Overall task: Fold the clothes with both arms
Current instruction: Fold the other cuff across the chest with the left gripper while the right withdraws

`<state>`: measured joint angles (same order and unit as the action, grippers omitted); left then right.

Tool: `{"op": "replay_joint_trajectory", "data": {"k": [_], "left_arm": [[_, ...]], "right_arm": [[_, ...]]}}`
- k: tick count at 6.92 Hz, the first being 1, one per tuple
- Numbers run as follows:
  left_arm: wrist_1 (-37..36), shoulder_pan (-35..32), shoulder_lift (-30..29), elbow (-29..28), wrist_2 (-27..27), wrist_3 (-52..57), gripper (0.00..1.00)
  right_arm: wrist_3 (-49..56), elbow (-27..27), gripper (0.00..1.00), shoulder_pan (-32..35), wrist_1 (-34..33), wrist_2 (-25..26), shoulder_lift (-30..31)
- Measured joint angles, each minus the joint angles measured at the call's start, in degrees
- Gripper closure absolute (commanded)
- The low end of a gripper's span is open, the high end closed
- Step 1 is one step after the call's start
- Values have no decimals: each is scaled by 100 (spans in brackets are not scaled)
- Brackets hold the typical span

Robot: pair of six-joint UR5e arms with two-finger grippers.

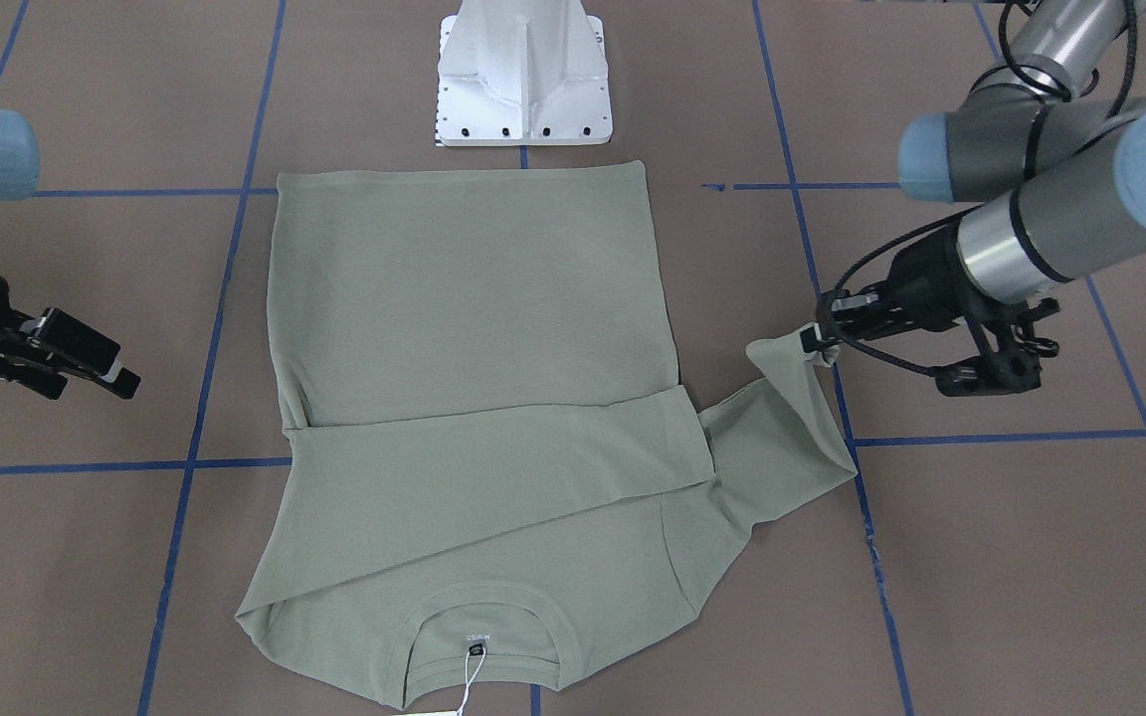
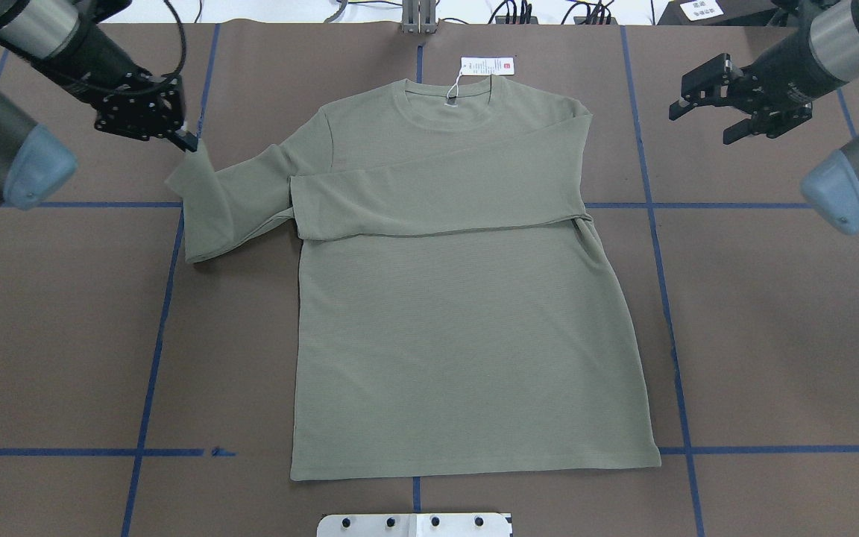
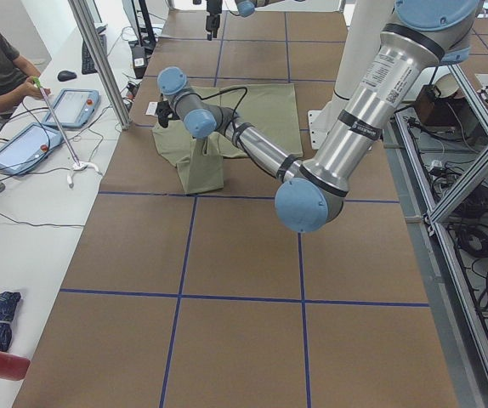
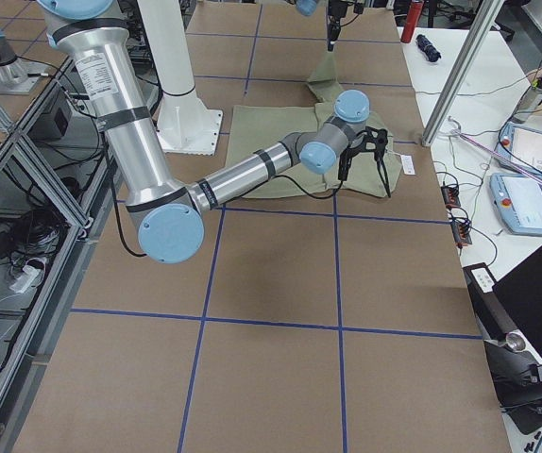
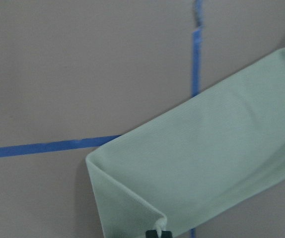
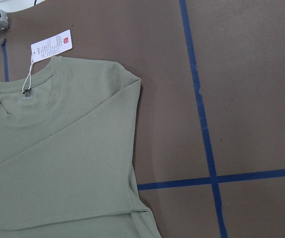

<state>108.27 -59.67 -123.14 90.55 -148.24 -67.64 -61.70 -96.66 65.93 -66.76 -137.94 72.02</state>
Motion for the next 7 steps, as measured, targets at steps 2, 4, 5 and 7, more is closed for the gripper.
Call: {"op": "replay_joint_trajectory", "data": {"k": [2, 4, 5, 7], "left_arm": [[1084, 389, -824, -736, 446, -1533, 100], [2045, 1044, -1896, -1883, 1696, -2817, 100], [2343, 1462, -2458, -2496, 2426, -3192, 100], [2982, 2271, -2930, -3233, 3780, -3530, 100]], "right_arm": [[83, -26, 0, 151, 12, -17, 186], [264, -304, 0, 491, 12, -107, 616], [453, -447, 0, 635, 8, -163, 866], [597, -561, 0, 764, -15, -207, 1041]]}}
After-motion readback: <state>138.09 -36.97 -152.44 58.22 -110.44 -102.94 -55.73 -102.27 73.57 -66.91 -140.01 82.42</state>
